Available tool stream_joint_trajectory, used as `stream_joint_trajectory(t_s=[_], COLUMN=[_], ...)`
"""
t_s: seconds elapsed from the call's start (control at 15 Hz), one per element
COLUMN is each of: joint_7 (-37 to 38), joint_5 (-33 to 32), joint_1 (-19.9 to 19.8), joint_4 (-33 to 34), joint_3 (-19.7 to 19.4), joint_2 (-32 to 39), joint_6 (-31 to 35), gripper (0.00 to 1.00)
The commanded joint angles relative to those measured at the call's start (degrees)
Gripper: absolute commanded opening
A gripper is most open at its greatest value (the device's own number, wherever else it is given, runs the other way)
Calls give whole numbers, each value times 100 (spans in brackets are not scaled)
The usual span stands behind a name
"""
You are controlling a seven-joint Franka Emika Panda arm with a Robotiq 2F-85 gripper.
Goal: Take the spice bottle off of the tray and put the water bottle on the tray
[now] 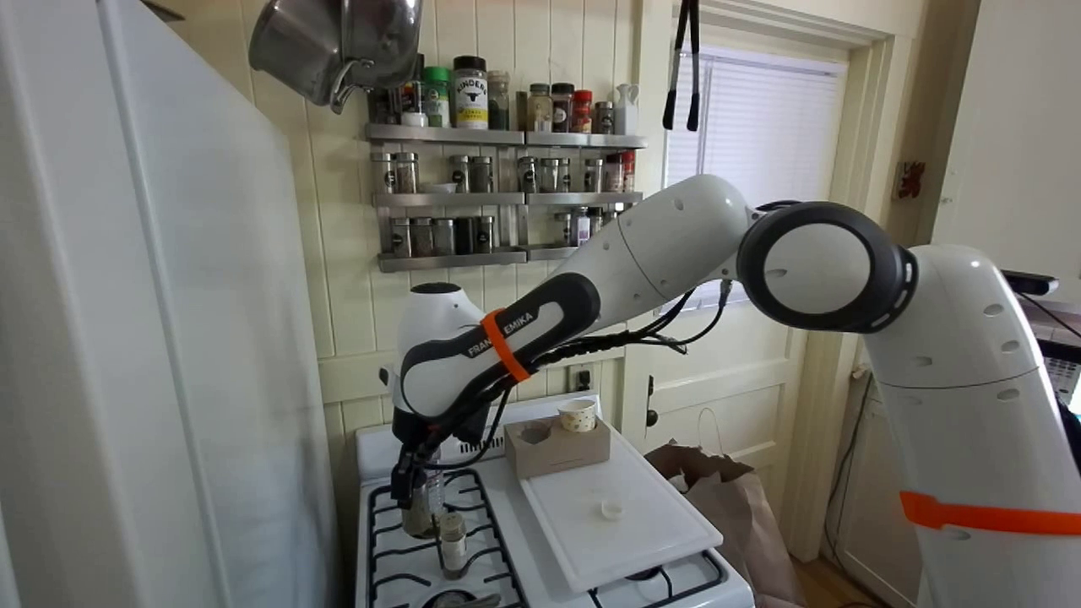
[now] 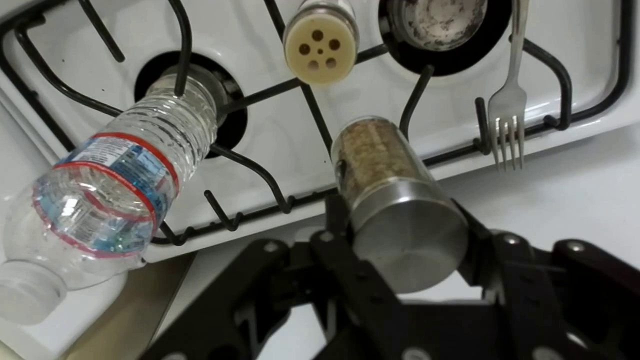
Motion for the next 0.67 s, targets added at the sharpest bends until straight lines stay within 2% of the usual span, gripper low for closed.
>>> stream_joint_trajectory(t_s=[0.0,0.6], joint_7=[-208,-359], joint_5=[89,159], joint_1=[-27,-72], joint_4=[381,1024], joint_3=[45,110], joint_2=[503,1299], joint_6=[95,-60], gripper=[24,24])
